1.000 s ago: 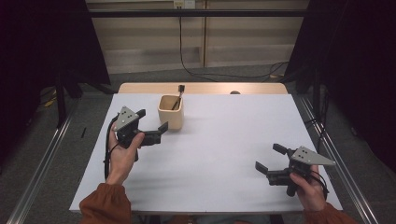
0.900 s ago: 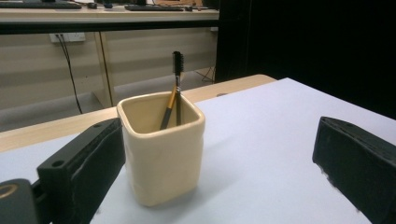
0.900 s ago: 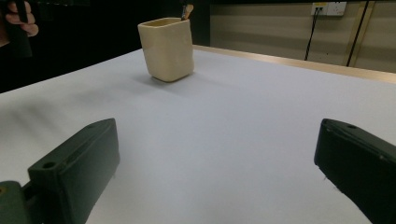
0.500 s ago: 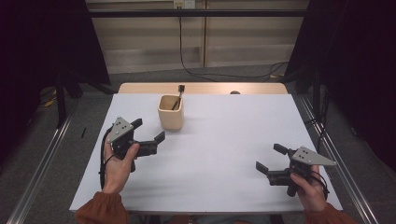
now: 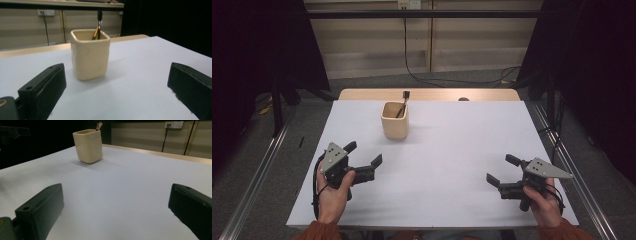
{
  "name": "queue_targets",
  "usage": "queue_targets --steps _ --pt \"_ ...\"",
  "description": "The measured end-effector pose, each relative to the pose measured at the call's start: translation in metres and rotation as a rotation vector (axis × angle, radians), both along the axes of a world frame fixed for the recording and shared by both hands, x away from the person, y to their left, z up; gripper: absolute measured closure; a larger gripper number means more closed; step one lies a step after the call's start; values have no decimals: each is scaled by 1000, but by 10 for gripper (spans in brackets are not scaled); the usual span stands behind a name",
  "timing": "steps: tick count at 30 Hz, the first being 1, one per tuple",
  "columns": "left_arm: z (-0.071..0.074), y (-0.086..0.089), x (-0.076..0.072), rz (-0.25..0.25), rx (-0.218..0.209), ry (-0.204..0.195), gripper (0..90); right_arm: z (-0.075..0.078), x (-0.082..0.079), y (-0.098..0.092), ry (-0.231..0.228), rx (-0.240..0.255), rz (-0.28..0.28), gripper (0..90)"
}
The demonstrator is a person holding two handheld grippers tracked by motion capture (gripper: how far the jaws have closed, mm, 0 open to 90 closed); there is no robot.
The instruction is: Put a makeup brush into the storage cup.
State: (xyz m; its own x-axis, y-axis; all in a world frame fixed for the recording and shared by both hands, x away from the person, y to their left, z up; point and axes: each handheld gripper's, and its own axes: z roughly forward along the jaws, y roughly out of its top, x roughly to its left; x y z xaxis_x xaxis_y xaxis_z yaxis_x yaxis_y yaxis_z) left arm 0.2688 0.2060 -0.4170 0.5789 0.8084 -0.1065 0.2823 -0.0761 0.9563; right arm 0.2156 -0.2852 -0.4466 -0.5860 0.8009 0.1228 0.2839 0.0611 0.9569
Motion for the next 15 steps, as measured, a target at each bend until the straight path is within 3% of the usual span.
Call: queue_targets --steps 3,8,15 --pt "-4 1 -10 3 6 -13 19 0 -2 0 0 1 -1 0" --pt "-13 9 -24 -10 -23 20 28 1 -3 -2 -4 2 -12 0" --pt "-17 13 -30 -11 -18 8 24 2 -6 -5 -6 4 -20 0"
